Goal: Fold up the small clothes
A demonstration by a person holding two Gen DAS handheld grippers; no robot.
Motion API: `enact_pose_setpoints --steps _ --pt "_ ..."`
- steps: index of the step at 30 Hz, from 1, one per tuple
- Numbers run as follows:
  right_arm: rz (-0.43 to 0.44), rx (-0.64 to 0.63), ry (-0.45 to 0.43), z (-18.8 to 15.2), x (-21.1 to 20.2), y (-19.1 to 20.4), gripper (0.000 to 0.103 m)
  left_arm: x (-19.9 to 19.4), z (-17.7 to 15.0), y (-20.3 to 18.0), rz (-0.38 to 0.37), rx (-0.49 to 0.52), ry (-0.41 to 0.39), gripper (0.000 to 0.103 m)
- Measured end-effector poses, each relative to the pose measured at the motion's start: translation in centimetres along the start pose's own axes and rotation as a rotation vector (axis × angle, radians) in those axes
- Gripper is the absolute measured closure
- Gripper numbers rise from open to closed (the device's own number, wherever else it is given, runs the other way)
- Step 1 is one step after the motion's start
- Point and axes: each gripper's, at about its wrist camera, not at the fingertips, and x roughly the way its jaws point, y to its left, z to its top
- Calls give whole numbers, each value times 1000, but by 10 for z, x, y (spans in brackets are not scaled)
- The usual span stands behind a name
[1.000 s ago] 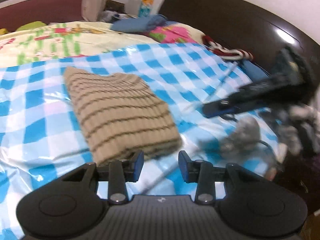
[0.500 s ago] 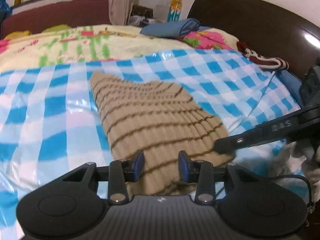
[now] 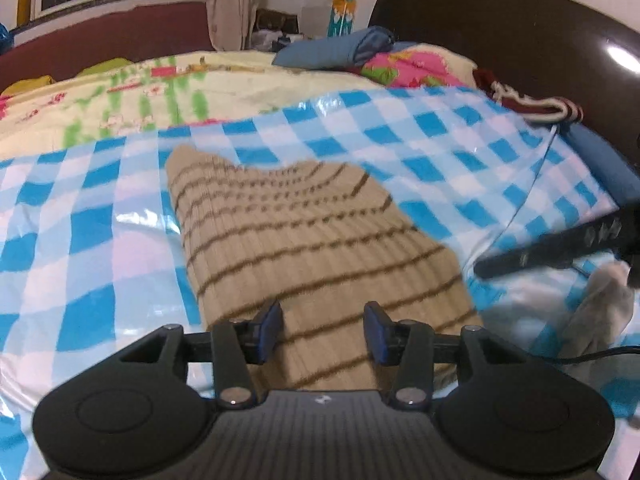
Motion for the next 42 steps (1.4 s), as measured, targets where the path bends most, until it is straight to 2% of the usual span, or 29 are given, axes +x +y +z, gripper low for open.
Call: enact_pose_setpoints --steps 2,5,6,9,10,15,17,19,22,29,32,35,42 --pt "18 -38 -57 12 -5 16 88 -1 8 1 21 3 -26 54" --pt "27 -60 -84 31 24 32 82 8 18 6 56 -23 -20 54" --pt "30 -52 -64 35 40 33 81 16 20 8 64 -29 6 54" --pt "-43 -24 35 34 91 26 82 31 20 6 99 -21 59 54" --pt "-43 -2 55 32 96 25 82 32 20 4 112 -15 68 54" --pt "-13 -44 -9 21 48 46 77 20 20 -5 147 -49 70 53" --pt "-17 -70 -25 6 38 52 68 14 13 -10 177 -39 73 52" --pt "-30 -64 -10 -13 45 50 61 14 3 -16 214 -1 96 50" --pt "-61 3 48 -24 64 40 60 21 -12 -22 244 41 139 46" --pt "-90 -41 -10 -19 35 53 60 8 1 -15 228 -43 135 45" --pt "-93 -45 -32 -25 22 58 60 -1 1 -18 238 -39 137 42" --pt "-106 -48 -46 -37 11 63 60 -12 -6 -22 262 -30 143 34" --pt "-99 -32 -52 -59 -5 69 56 -43 -17 -26 304 -61 77 24"
